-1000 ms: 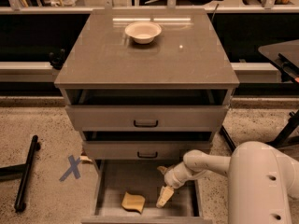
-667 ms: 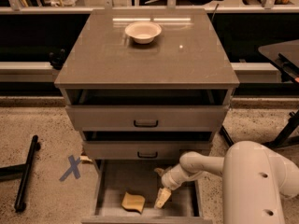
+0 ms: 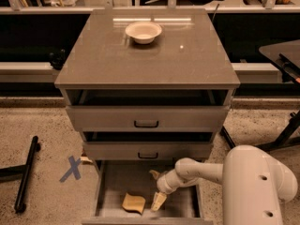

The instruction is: Pick sponge from bottom drawer and place on counter

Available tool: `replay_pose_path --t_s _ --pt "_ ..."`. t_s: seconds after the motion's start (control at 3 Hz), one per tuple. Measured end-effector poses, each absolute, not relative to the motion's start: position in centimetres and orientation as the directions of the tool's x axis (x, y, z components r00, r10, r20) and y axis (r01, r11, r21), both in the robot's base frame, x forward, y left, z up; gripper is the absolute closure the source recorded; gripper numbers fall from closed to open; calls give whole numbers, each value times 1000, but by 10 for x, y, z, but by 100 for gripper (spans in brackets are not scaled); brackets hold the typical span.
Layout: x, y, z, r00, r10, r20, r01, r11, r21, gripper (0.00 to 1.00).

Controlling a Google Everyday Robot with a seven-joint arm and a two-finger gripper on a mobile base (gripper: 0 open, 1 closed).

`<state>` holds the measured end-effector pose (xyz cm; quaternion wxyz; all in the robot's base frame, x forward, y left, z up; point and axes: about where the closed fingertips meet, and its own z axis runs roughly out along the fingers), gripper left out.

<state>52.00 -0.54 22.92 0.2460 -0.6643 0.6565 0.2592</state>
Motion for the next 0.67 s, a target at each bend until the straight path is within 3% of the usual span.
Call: replay_pose_path --t_s 0.67 --pt "533 24 188 16 -762 -647 -1000 2 -27 0"
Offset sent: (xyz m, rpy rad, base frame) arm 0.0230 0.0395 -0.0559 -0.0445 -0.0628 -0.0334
